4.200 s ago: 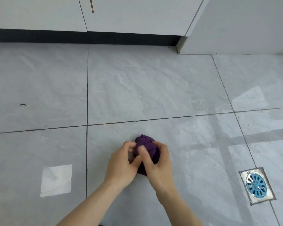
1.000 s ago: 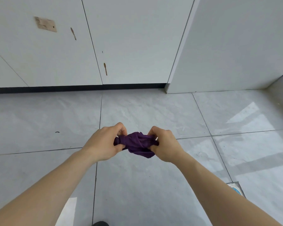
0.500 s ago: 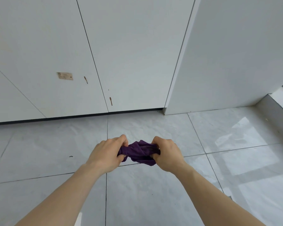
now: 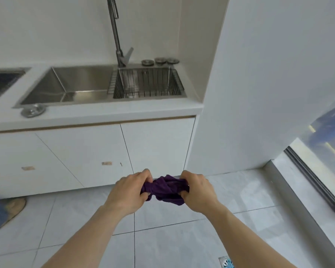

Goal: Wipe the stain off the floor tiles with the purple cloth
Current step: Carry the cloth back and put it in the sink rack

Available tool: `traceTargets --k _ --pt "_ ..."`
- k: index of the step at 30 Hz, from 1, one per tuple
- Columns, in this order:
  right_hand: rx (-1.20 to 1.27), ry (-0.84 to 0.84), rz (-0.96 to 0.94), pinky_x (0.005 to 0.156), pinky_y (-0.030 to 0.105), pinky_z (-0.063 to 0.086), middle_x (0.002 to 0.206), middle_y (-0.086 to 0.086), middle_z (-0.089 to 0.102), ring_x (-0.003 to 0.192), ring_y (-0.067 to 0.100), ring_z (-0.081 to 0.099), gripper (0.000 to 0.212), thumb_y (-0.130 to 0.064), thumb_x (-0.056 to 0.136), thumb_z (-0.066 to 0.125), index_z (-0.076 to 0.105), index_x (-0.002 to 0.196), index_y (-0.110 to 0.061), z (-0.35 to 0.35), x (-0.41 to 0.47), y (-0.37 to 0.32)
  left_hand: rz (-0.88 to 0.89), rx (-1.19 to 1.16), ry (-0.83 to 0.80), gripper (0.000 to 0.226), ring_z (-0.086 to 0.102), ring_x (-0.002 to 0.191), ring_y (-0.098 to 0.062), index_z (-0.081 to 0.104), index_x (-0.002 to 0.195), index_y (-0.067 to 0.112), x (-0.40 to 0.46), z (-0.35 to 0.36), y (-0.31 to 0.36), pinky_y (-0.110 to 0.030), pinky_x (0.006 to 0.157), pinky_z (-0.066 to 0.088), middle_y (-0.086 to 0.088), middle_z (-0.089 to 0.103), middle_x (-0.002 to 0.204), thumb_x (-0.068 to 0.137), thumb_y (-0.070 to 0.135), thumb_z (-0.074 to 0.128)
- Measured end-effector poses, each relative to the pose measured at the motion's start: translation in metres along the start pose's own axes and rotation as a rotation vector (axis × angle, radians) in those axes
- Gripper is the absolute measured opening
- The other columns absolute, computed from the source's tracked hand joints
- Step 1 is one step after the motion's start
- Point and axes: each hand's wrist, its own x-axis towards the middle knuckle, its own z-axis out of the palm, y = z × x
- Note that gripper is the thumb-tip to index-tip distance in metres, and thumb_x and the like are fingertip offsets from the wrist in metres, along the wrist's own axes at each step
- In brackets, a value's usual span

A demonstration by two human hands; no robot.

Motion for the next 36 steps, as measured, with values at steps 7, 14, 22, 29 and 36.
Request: traceTargets --k 7,14,22,29,36 --pt "-0.023 0.113 -0.087 0.065 0.035 0.049 0.094 0.003 0.069 0.085 0.03 0.064 0.023 -0.012 0.085 0.06 0.059 0.106 -0.021 -0.197 -0.056 -0.094 0.038 0.011 0.137 0.034 0.061 0.081 -0.014 0.042 0.095 0.041 -0.049 -0.189 0.102 -0.034 0.074 0.05 0.022 0.065 0.089 0.087 0.019 0.067" --pt "-0.026 0.215 -0.177 0.072 0.033 0.046 0.097 0.001 0.068 0.09 0.029 0.061 0.027 -0.012 0.085 0.062 0.061 0.11 -0.023 -0.304 -0.088 -0.149 0.058 0.031 0.289 0.028 0.057 0.078 -0.013 0.049 0.097 0.037 -0.083 -0.294 0.161 -0.033 0.069 0.041 0.017 0.069 0.094 0.087 0.02 0.068" --pt "-0.077 0.299 -0.254 0.064 0.033 0.04 0.086 -0.003 0.059 0.081 0.027 0.055 0.023 -0.011 0.086 0.062 0.052 0.101 -0.024 -0.34 -0.085 -0.186 0.097 0.084 0.368 0.033 0.06 0.078 -0.015 0.046 0.095 0.04 -0.082 -0.35 0.164 -0.033 0.065 0.041 0.017 0.069 0.089 0.086 0.023 0.072" --pt "-0.091 0.315 -0.244 0.067 0.033 0.042 0.09 -0.003 0.063 0.084 0.026 0.058 0.026 -0.013 0.087 0.064 0.057 0.11 -0.023 -0.344 -0.037 -0.222 0.111 0.063 0.39 0.031 0.063 0.083 -0.016 0.048 0.096 0.04 -0.046 -0.383 0.129 -0.038 0.075 0.052 0.018 0.071 0.094 0.085 0.026 0.074" --pt "-0.07 0.337 -0.242 0.061 0.03 0.04 0.09 -0.006 0.061 0.083 0.025 0.058 0.025 -0.016 0.087 0.067 0.054 0.102 -0.031 -0.34 0.03 -0.268 0.122 0.042 0.415 0.032 0.067 0.094 -0.016 0.051 0.101 0.042 -0.003 -0.423 0.078 -0.038 0.081 0.054 0.019 0.072 0.107 0.087 0.03 0.076"
